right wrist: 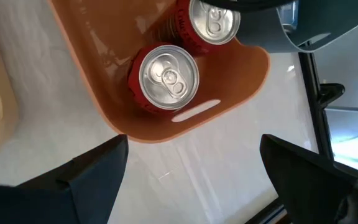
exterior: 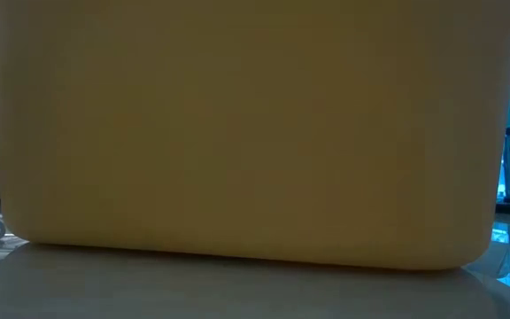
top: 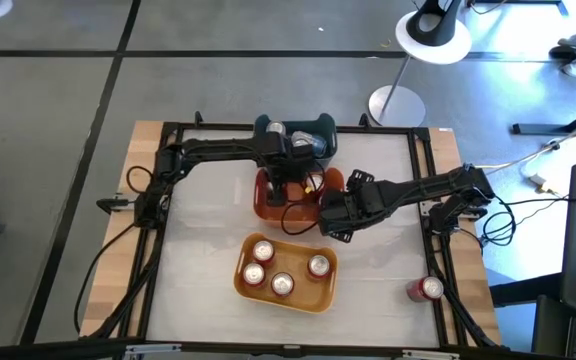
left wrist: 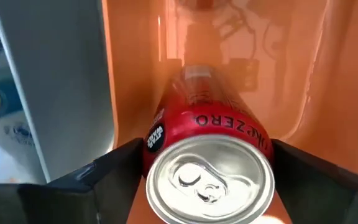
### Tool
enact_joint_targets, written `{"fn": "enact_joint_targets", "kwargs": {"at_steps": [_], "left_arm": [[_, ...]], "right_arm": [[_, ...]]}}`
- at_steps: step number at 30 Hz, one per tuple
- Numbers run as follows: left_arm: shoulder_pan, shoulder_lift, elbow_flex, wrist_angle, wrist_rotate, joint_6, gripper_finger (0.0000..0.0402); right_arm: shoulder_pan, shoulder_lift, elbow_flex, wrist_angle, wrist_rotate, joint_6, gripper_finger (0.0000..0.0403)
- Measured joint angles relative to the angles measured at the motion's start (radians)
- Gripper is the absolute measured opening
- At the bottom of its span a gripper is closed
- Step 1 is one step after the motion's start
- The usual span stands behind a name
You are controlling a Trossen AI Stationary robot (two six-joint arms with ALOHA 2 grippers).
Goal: Sort soda cans
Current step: Put the top red soda can into the orange bin, then put the red soda can into the orange bin
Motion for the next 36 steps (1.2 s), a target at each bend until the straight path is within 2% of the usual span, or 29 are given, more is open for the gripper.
{"fn": "enact_joint_targets", "kwargs": {"at_steps": [5, 10, 18, 21, 27, 31, 36], "left_arm": [[-0.012, 0.006, -0.001, -0.011, -0.009, 0.029, 0.0339], [-0.021, -0.014, -0.001, -0.022, -0.034, 0.059, 0.0345], [-0.020, -0.209, -0.021, -0.014, -0.034, 0.028, 0.0347], [-0.020, -0.329, -0.094, 0.035, -0.020, 0.015, 0.0347], [-0.025, -0.569, -0.328, 0.188, -0.019, -0.059, 0.0347], [-0.033, -0.697, -0.471, 0.255, -0.019, -0.104, 0.0347], [-0.036, -0.797, -0.608, 0.325, -0.019, -0.159, 0.0347]], "right_arm": [[0.000, 0.000, 0.000, 0.000, -0.007, 0.002, 0.0363], [0.000, 0.000, 0.000, -0.008, -0.026, 0.049, 0.0363], [0.020, 0.000, 0.000, -0.085, -0.134, 0.166, 0.0363], [0.058, -0.011, -0.002, -0.079, -0.185, 0.185, 0.0363], [0.160, -0.086, -0.034, -0.083, -0.193, 0.316, 0.0363], [0.216, -0.172, -0.124, -0.081, -0.237, 0.462, 0.0363], [0.299, -0.289, -0.280, -0.081, -0.301, 0.680, 0.0363]]}}
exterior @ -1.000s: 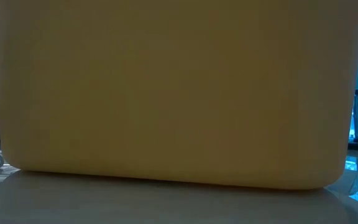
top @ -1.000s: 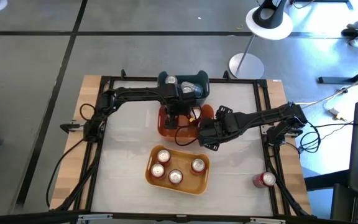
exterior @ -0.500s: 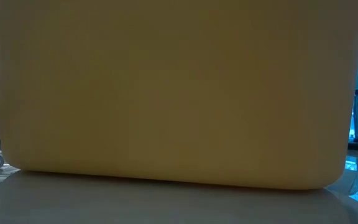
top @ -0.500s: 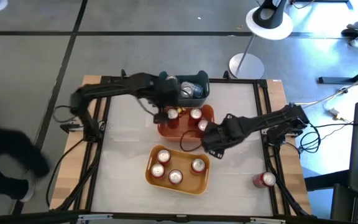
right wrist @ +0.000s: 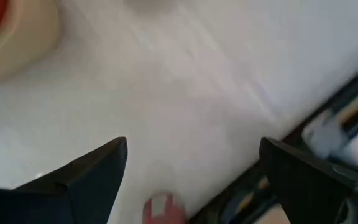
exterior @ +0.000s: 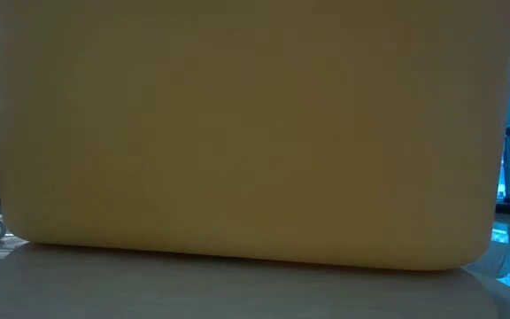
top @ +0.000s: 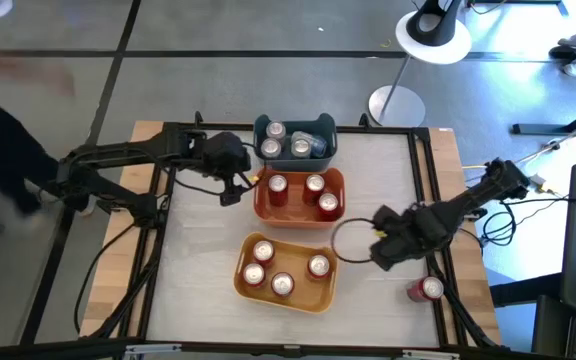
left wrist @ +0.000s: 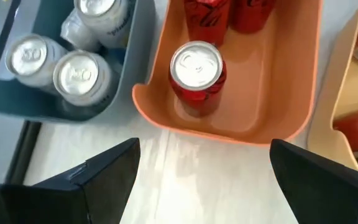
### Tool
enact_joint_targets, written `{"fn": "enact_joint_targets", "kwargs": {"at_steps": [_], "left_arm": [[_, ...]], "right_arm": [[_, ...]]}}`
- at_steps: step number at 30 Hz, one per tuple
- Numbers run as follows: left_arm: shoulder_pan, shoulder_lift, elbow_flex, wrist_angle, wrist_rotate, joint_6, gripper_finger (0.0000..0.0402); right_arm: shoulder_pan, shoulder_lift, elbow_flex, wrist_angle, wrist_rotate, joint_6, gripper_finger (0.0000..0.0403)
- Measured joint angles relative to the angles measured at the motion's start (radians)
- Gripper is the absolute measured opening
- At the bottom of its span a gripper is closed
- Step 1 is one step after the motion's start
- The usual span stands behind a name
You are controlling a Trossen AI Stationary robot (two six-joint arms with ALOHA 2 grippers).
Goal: Sort soda cans
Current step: Put the red soda can into the orange bin
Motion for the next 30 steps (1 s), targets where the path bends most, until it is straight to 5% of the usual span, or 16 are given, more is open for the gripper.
{"fn": "enact_joint_targets", "kwargs": {"at_steps": [13, 20, 30], "left_arm": [[-0.023, -0.033, -0.108, 0.102, 0.000, -0.026, 0.0347], [-0.046, -0.033, -0.108, 0.100, 0.000, -0.026, 0.0347], [-0.050, -0.033, -0.108, 0.100, 0.000, -0.025, 0.0347]], "right_arm": [[0.235, -0.057, -0.179, 0.007, -0.343, 0.355, 0.0363], [0.352, -0.057, -0.210, 0.136, -0.424, 0.473, 0.0363], [0.472, -0.057, -0.288, 0.278, -0.406, 0.650, 0.0363]]}}
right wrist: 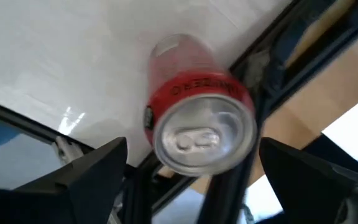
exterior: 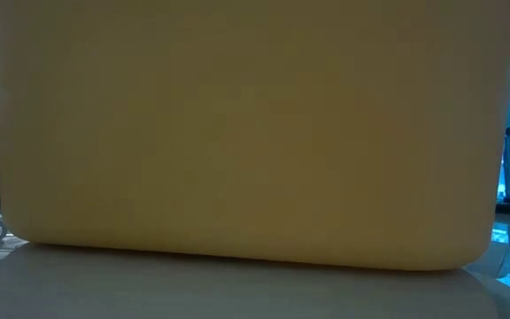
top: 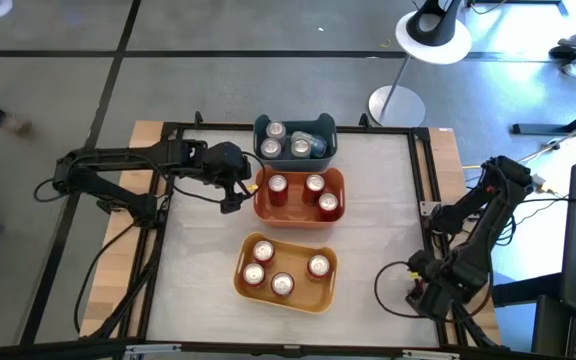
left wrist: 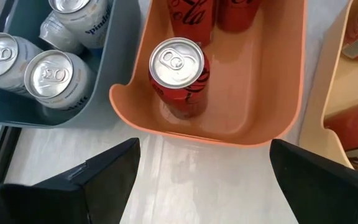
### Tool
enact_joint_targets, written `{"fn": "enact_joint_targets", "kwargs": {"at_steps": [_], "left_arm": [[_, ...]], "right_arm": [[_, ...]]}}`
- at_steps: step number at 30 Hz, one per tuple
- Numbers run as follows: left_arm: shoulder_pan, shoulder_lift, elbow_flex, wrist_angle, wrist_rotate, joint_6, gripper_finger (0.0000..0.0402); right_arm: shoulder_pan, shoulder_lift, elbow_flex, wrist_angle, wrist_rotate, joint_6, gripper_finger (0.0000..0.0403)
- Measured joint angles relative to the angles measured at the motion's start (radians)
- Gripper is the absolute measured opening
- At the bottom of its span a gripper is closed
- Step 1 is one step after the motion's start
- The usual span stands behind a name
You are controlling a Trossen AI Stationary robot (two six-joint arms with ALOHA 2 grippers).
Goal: Sort soda cans
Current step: Put the red soda can into the orange bin
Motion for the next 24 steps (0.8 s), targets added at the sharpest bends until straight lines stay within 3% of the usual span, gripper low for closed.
{"fn": "enact_joint_targets", "kwargs": {"at_steps": [10, 14, 24], "left_arm": [[0.000, 0.000, 0.000, -0.001, 0.000, 0.000, 0.0347], [0.000, 0.000, 0.000, -0.010, 0.000, -0.001, 0.0347], [0.000, 0.000, 0.000, -0.007, 0.000, 0.005, 0.0347]], "right_arm": [[0.015, 0.000, -0.163, 0.204, 0.025, 0.030, 0.0363], [0.015, 0.000, -0.205, 0.280, -0.011, 0.049, 0.0363], [0.014, 0.000, -0.229, 0.294, 0.027, 0.055, 0.0346]]}}
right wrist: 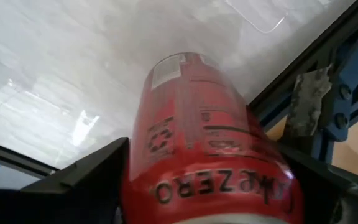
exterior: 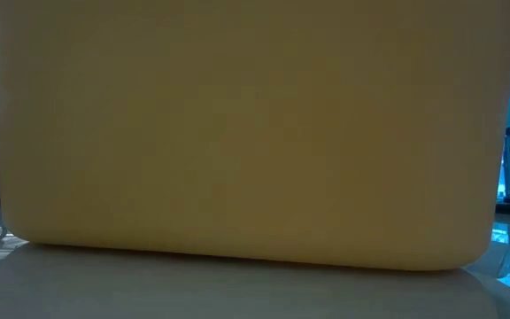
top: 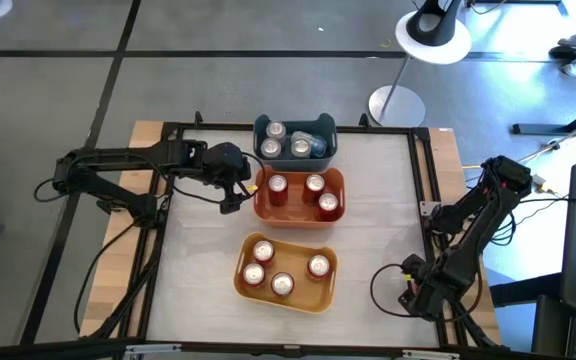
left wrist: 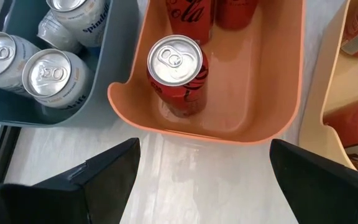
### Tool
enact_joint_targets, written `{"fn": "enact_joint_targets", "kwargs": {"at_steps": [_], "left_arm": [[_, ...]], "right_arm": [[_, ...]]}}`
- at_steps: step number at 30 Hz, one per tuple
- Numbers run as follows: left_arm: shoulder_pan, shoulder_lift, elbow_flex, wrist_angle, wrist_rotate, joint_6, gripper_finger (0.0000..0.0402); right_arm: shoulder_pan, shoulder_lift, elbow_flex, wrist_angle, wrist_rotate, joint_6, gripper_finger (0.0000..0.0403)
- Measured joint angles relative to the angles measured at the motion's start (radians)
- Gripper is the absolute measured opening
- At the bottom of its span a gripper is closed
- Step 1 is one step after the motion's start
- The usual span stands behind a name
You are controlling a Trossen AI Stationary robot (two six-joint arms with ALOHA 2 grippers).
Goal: Sort soda cans
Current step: Put the red soda can into the orange bin
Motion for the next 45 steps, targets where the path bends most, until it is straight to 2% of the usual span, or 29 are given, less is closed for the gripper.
{"fn": "enact_joint_targets", "kwargs": {"at_steps": [5, 12, 18, 25, 31, 36, 40, 45], "left_arm": [[0.000, 0.000, 0.000, 0.000, 0.000, 0.000, 0.0347], [0.000, 0.000, 0.000, 0.000, 0.000, 0.000, 0.0347], [0.000, 0.000, 0.000, 0.008, 0.000, -0.001, 0.0347], [0.000, 0.000, 0.000, -0.004, 0.000, -0.005, 0.0347], [0.000, 0.000, 0.000, -0.037, 0.000, -0.012, 0.0347], [0.000, -0.002, 0.000, -0.052, 0.000, -0.012, 0.0347], [0.000, -0.003, 0.000, -0.080, 0.000, -0.010, 0.0347], [0.000, -0.003, 0.000, -0.084, 0.001, 0.023, 0.0347]], "right_arm": [[-0.002, -0.001, 0.002, 0.006, 0.017, 0.017, 0.0285], [-0.003, 0.001, 0.042, -0.019, 0.043, 0.018, 0.0285], [-0.069, -0.004, 0.123, -0.105, 0.093, -0.023, 0.0285], [-0.202, -0.005, 0.293, -0.255, 0.291, -0.195, 0.0285], [-0.310, -0.005, 0.446, -0.289, 0.441, -0.364, 0.0285], [-0.388, -0.005, 0.530, -0.220, 0.549, -0.526, 0.0285], [-0.448, -0.005, 0.558, -0.150, 0.591, -0.658, 0.0285], [-0.543, -0.005, 0.563, 0.054, 0.644, -0.868, 0.0285]]}}
